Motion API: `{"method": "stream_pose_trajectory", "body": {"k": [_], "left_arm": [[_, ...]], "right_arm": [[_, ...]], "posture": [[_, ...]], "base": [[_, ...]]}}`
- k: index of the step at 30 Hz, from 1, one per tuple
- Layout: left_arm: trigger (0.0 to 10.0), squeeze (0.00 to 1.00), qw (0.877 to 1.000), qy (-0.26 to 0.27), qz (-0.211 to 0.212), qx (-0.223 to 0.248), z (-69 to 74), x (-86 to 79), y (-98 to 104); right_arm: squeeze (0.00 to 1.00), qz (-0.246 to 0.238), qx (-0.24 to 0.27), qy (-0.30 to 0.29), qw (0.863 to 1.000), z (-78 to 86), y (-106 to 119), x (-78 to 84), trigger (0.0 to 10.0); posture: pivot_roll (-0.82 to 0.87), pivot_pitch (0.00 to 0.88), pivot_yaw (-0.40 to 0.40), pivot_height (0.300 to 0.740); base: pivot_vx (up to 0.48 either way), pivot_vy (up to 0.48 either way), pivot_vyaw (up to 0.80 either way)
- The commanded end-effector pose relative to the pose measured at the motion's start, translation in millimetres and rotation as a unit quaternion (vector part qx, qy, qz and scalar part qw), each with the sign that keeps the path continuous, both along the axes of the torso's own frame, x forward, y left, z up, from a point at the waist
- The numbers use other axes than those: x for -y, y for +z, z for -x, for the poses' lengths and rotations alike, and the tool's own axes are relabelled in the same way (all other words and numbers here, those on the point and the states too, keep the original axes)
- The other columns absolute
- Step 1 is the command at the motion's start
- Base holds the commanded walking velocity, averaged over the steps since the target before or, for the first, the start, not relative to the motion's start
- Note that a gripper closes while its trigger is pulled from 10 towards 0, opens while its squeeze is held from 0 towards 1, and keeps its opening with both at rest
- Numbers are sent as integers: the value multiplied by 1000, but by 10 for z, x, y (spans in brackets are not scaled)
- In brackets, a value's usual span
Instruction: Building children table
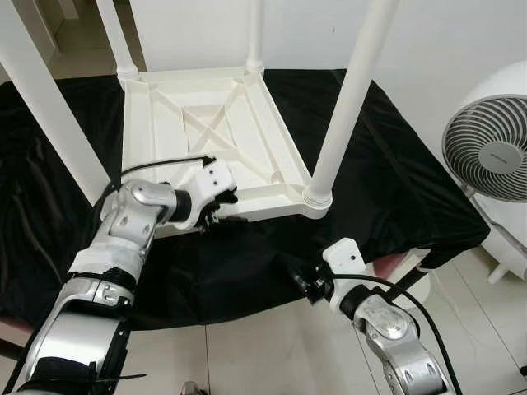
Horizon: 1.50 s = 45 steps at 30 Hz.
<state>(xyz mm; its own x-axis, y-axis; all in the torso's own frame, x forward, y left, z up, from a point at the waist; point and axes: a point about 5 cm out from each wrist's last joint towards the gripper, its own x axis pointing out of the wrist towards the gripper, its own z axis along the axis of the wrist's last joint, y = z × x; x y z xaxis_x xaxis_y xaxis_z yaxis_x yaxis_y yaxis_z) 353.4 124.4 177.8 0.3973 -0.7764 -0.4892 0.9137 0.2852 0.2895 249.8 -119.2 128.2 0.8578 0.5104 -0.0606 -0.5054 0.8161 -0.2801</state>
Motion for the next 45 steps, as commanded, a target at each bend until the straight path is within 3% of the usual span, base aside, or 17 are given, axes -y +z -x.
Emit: {"method": "stream_pose_trajectory", "body": {"k": [1,3,6,7,9,13,14,15,16,17,19,22,28,30,32,34,45], "left_arm": [[10000,0,975,190,61,102,-134,-84,53],[10000,0,977,130,157,67,16,-38,190],[10000,0,975,103,187,56,85,-27,245],[10000,0,971,47,234,31,218,-57,363],[10000,0,965,0,262,17,326,-90,458],[10000,0,971,1,237,33,321,-135,462],[10000,0,979,40,193,60,237,-178,429],[10000,0,975,138,135,114,37,-249,394],[10000,0,975,138,135,114,37,-249,394],[10000,0,965,176,94,168,-46,-252,403],[10000,0,955,207,64,203,-107,-245,411],[10000,0,943,238,40,227,-147,-178,397],[10000,0,941,256,21,219,-167,-112,353],[10000,0,949,247,23,195,-148,-58,312],[10000,0,983,128,77,105,67,172,242],[10000,0,988,88,91,85,127,237,218],[10000,0,991,93,67,75,28,336,79]], "right_arm": [[0,3,-4,0,1000,-1,-23,7,10000],[0,3,-3,-4,1000,3,-17,29,10000],[0,3,-3,-5,1000,7,-18,39,10000],[0,4,-5,-5,1000,16,-32,40,10000],[0,3,-7,-4,1000,20,-41,32,10000],[0,2,-7,-2,1000,11,-44,15,10000],[0,1,-6,-1,1000,-4,-41,0,10000],[0,0,-3,0,1000,-25,-29,-11,10000],[0,0,-3,0,1000,-25,-29,-11,10000],[0,0,-2,0,1000,-38,-21,-16,10000],[0,0,-1,0,1000,-42,-16,-14,10000],[0,0,-1,-1,1000,-34,-22,-11,10000],[0,0,-2,0,1000,-29,-25,-18,10000],[0,0,-2,-1,1000,-29,-24,-21,10000],[0,-1,-2,-4,1000,-18,-30,-11,10000],[0,0,-3,-5,1000,-15,-35,-6,10000],[0,-1,-4,-1,1000,-29,-45,-35,10000]], "posture": [[-57,112,-1,740],[-57,115,1,740],[-57,115,1,740],[-56,115,1,740],[-42,114,-4,740],[-38,113,-4,740],[-36,113,-3,740],[-36,114,-3,740],[-36,114,-3,740],[-37,114,-5,740],[-38,115,-4,740],[-38,115,-4,740],[-42,119,-2,740],[-46,120,1,740],[-50,121,3,740],[-50,121,3,740],[-41,124,2,740]], "base": [[0,0,0],[0,0,0],[0,0,0],[0,0,0],[0,0,0],[0,0,0],[0,0,0],[0,0,0],[0,0,0],[0,0,0],[0,0,0],[0,0,0],[0,0,0],[0,0,0],[0,0,0],[0,0,0],[0,0,0]]}}
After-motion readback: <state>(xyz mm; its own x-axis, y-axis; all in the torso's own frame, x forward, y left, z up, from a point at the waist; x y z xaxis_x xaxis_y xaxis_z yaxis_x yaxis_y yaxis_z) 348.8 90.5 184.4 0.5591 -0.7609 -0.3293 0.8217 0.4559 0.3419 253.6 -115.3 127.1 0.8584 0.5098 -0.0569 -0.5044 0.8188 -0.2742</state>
